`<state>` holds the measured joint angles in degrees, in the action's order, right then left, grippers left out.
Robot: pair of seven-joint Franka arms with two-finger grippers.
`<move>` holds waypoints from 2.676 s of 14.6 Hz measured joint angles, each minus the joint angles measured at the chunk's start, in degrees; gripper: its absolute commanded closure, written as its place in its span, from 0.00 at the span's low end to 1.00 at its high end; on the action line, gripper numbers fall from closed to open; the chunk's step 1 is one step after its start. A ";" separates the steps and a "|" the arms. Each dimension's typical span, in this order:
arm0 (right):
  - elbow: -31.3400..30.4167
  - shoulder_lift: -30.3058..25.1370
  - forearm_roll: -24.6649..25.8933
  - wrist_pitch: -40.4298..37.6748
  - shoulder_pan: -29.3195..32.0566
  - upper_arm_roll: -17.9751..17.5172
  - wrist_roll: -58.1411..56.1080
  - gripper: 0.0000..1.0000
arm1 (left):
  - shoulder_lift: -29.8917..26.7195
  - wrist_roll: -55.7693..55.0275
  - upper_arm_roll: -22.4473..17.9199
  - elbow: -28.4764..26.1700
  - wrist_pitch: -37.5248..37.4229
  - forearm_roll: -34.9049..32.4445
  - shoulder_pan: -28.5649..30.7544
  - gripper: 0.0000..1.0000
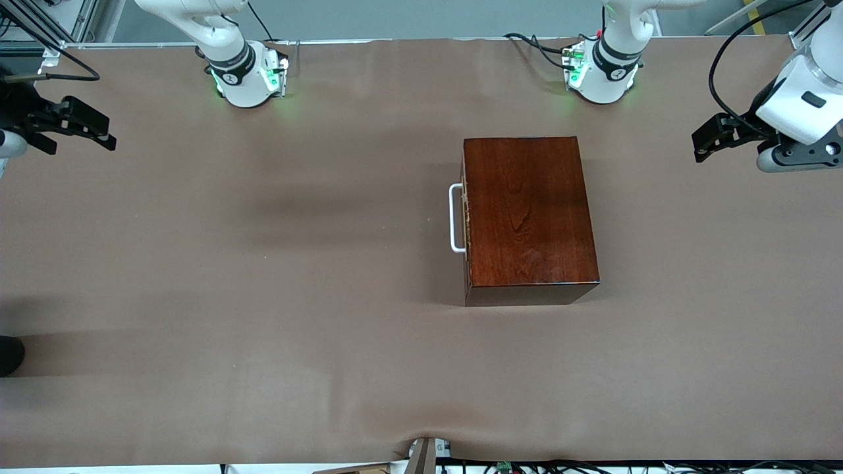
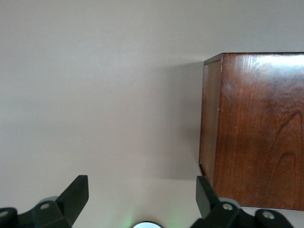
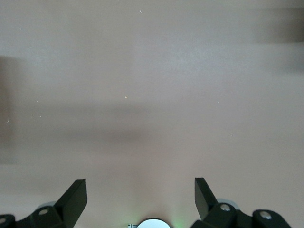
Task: Open drawer, take yellow block, close drawer
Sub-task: 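Reach the left gripper to the white drawer handle of the box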
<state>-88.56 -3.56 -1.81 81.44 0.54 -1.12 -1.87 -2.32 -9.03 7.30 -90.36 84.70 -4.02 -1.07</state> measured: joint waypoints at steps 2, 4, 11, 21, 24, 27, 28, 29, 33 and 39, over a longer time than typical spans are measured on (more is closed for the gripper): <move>0.00 0.00 0.01 -0.01 0.07 0.09 0.01 0.00 | 0.00 0.00 -0.07 0.01 -0.25 0.00 0.02 0.00; 0.00 0.00 0.01 -0.01 0.13 0.24 0.02 0.00 | 0.00 0.01 -0.14 0.05 -0.29 0.00 0.05 0.00; 0.00 0.00 0.03 -0.03 0.18 0.28 0.10 0.00 | 0.00 1.14 0.09 1.88 -0.31 0.00 0.05 0.00; 0.00 0.02 0.08 -0.02 0.21 0.31 0.12 0.00 | 2.41 0.45 6.82 2.21 -0.52 0.17 -1.67 0.00; 0.00 0.02 0.12 0.00 0.22 0.33 0.13 0.00 | 5.10 -3.82 10.82 2.32 -0.41 0.17 -2.41 0.00; 0.00 0.02 0.14 0.03 0.25 0.35 0.14 0.00 | 10.12 -9.37 12.91 4.98 0.17 0.12 -6.78 0.00; 0.00 0.02 0.14 0.05 0.25 0.34 0.14 0.00 | 12.41 -11.22 12.96 6.59 0.45 -0.18 -9.26 0.00; 0.00 0.02 0.15 0.05 0.25 0.35 0.15 0.00 | 14.84 -13.27 13.00 8.27 0.95 -1.11 -11.74 0.00; 0.00 0.03 0.21 0.07 0.26 0.38 0.17 0.00 | 25.54 -23.17 12.11 15.18 4.78 -6.19 -21.64 0.00; 0.00 0.31 0.37 0.13 0.29 0.42 0.18 0.00 | 37.28 -34.47 -0.28 21.46 12.29 -6.96 -39.48 0.00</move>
<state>-88.56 -3.25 -1.44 81.57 0.84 -0.70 -1.69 34.96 -43.50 7.02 -68.90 96.99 -10.98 -40.56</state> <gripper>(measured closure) 0.000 0.000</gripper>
